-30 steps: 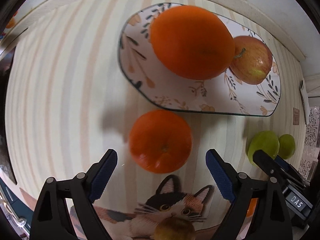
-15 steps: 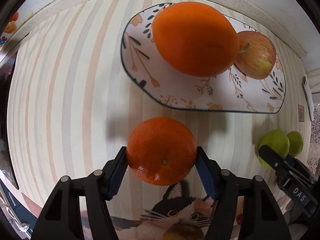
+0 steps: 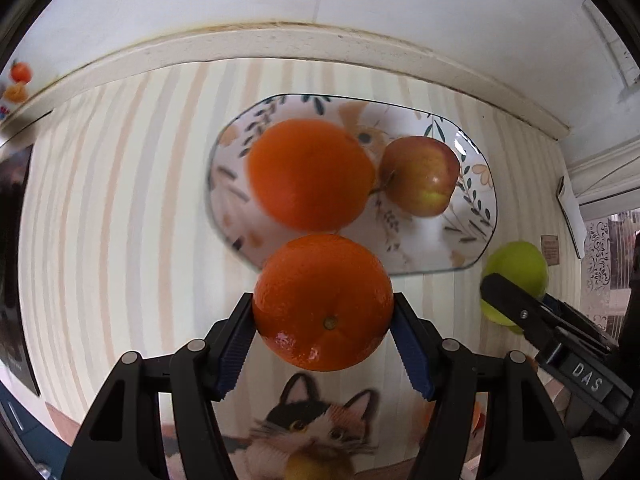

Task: Organize fruits
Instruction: 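Place the tangerine on the plate with the left gripper while the right places the green apple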

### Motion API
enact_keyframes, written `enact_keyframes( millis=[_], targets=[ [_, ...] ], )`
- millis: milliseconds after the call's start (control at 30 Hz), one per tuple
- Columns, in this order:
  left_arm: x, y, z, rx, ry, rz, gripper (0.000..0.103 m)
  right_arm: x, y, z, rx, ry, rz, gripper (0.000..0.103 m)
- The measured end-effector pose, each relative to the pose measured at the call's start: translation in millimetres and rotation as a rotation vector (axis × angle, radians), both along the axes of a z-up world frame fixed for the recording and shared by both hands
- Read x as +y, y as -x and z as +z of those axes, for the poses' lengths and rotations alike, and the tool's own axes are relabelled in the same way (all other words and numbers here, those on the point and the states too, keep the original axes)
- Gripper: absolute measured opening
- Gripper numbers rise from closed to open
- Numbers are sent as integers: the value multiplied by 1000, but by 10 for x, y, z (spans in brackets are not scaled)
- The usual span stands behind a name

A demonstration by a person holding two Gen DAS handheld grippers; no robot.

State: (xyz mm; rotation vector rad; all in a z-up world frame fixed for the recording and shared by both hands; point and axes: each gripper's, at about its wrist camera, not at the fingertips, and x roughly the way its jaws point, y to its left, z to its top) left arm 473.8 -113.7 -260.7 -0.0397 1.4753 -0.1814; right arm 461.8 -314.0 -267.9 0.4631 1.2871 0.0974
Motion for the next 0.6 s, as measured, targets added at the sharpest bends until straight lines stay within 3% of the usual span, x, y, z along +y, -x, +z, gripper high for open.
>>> enact_keyframes(
  millis=[133, 600],
  targets=[
    [-88, -241, -177, 58, -4, 4, 64, 78, -244, -169, 22, 24, 32, 62],
    [-42, -617, -428, 105, -16, 56, 64, 154, -566, -485, 88, 14, 71, 63]
  ],
)
